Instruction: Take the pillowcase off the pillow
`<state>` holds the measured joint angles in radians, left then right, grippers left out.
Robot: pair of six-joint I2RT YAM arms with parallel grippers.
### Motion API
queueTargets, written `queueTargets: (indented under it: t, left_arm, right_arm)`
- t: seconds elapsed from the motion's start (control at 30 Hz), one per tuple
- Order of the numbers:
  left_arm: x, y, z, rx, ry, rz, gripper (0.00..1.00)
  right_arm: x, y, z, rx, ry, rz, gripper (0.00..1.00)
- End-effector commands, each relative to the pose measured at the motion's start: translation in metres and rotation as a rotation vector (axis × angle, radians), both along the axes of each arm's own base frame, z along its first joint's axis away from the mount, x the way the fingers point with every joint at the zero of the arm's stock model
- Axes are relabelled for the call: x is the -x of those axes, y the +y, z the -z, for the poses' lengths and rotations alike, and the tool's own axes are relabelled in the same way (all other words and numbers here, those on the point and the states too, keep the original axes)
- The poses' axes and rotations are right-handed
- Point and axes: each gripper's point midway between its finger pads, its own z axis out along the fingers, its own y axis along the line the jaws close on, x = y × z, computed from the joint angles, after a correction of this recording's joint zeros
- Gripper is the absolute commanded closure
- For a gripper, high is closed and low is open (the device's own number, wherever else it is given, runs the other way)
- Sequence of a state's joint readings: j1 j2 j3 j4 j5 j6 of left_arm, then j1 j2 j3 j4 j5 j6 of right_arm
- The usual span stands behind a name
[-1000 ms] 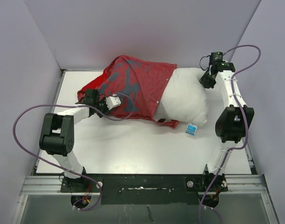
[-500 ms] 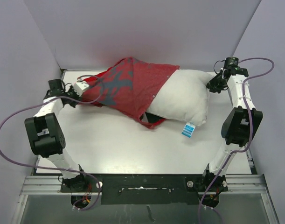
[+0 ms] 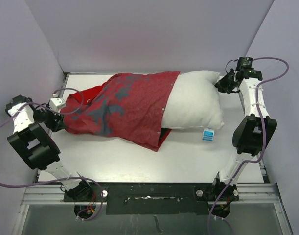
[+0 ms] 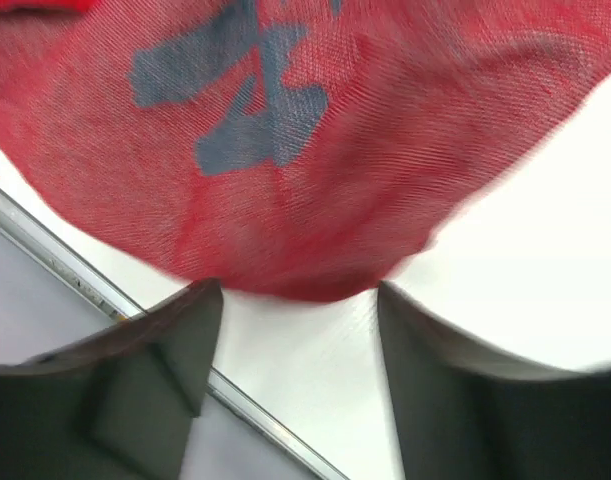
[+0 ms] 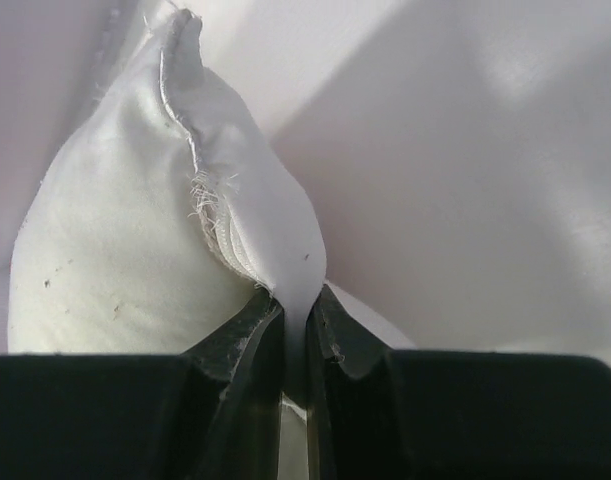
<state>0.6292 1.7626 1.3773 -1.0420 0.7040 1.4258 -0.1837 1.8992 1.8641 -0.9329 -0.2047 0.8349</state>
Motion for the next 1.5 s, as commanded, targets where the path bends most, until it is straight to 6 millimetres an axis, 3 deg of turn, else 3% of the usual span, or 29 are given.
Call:
queueTargets:
  t: [0.0, 0.03, 0.07, 0.17, 0.27, 0.43, 0.63, 0.73, 0.83, 1.0, 1.17, 1.27, 1.4, 1.47]
  left_arm:
    - [0.02, -0.059, -0.071, 0.229, -0.038, 0.197, 0.14]
    - [0.013, -0.068, -0.08, 0.245, -0.049, 0.2, 0.05]
    - [0.003, -0.075, -0.089, 0.247, -0.069, 0.201, 0.03]
    - [-0.035, -0.087, -0.116, 0.231, -0.163, 0.187, 0.02]
    - [-0.075, -0.093, -0.132, 0.222, -0.24, 0.165, 0.02]
    - [-0.125, -0.108, -0.106, 0.195, -0.198, 0.184, 0.02]
    - [-0.189, -0.09, -0.094, 0.309, -0.265, 0.094, 0.02]
    - [-0.202, -0.085, -0.078, 0.279, -0.253, 0.152, 0.02]
    - [-0.203, -0.084, -0.046, 0.261, -0.171, 0.197, 0.02]
    - [-0.215, -0.08, -0.021, 0.222, -0.129, 0.204, 0.02]
    - [-0.236, -0.073, 0.032, 0.038, -0.057, 0.105, 0.02]
    - [-0.235, -0.077, 0.041, 0.079, -0.033, 0.089, 0.02]
    - [-0.24, -0.081, 0.036, 0.177, -0.038, 0.064, 0.02]
    - [-0.233, -0.084, 0.041, 0.185, -0.01, 0.088, 0.07]
  right_arm:
    - [-0.038, 0.014, -0.117, 0.033, -0.525, -0.146, 1.0]
    - [-0.04, 0.029, -0.128, 0.019, -0.599, -0.219, 1.0]
    - [-0.04, 0.047, -0.137, 0.009, -0.651, -0.301, 1.0]
    - [-0.035, 0.094, -0.157, -0.017, -0.767, -0.531, 1.0]
    - [-0.024, 0.125, -0.167, -0.01, -0.848, -0.681, 1.0]
    - [-0.017, 0.141, -0.158, -0.011, -0.844, -0.754, 1.0]
    - [0.004, 0.15, -0.156, -0.004, -0.896, -0.847, 1.0]
    - [0.015, 0.153, -0.16, 0.02, -0.962, -0.889, 1.0]
    - [0.028, 0.159, -0.177, 0.038, -1.08, -0.951, 1.0]
    - [0.044, 0.17, -0.206, -0.029, -1.19, -1.05, 1.0]
    - [0.054, 0.181, -0.223, -0.115, -1.231, -1.134, 1.0]
    - [0.064, 0.189, -0.223, -0.15, -1.236, -1.201, 1.0]
    - [0.071, 0.201, -0.218, -0.185, -1.204, -1.269, 1.0]
    - [0.069, 0.204, -0.214, -0.161, -1.187, -1.264, 1.0]
